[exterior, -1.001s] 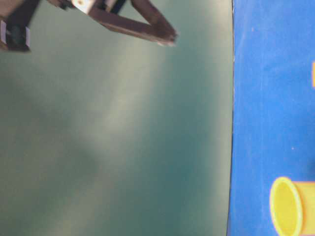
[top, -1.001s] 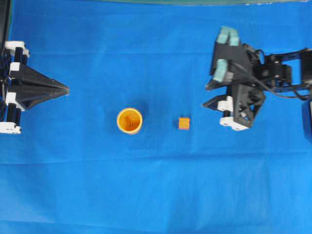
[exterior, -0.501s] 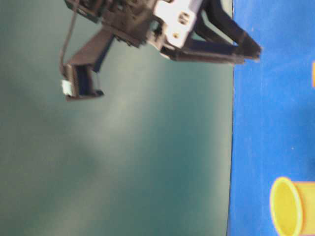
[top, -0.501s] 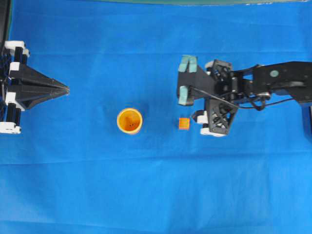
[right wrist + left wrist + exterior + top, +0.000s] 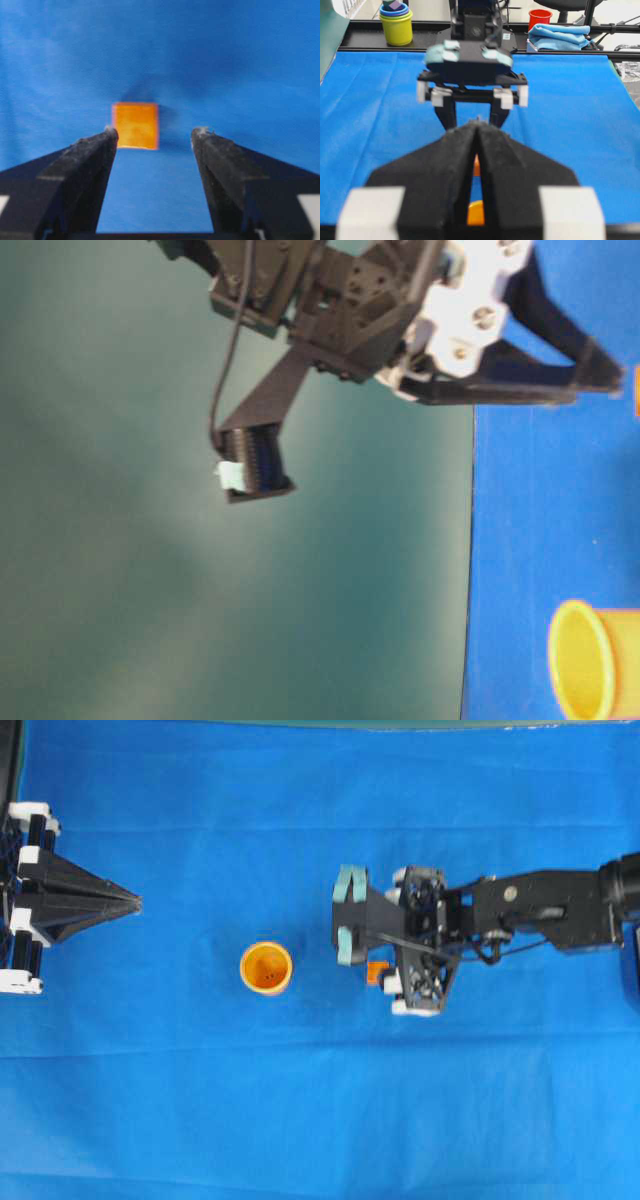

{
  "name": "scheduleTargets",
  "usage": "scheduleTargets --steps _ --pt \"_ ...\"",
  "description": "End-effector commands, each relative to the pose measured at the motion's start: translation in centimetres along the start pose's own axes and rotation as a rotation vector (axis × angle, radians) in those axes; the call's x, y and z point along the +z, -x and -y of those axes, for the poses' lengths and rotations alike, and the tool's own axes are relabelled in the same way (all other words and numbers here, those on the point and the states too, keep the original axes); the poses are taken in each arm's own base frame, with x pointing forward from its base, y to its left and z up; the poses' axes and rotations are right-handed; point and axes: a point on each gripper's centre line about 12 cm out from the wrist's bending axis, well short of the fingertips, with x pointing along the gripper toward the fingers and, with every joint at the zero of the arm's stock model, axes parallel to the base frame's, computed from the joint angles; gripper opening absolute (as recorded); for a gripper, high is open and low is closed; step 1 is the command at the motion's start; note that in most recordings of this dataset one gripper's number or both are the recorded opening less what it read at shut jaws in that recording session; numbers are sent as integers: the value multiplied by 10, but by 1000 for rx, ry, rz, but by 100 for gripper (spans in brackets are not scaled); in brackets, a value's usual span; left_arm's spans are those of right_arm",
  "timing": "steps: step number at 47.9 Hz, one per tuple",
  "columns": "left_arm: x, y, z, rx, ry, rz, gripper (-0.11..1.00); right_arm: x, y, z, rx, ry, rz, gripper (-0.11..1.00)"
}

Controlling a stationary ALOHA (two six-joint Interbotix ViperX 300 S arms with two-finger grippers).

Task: Move the block forward with right arm.
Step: 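Lower the right gripper around the orange cube and close it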

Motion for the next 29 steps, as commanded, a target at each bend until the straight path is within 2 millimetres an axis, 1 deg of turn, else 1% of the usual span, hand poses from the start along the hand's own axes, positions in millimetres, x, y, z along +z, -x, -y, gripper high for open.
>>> scheduleTargets --steps 1,13,29 --pt "12 -2 0 1 -3 31 0 9 3 -7 14 4 36 65" --pt "12 -2 0 1 -3 31 0 11 -2 -11 26 -5 61 65" --pt "13 -1 0 1 -3 34 0 6 -14 -11 24 -1 52 65"
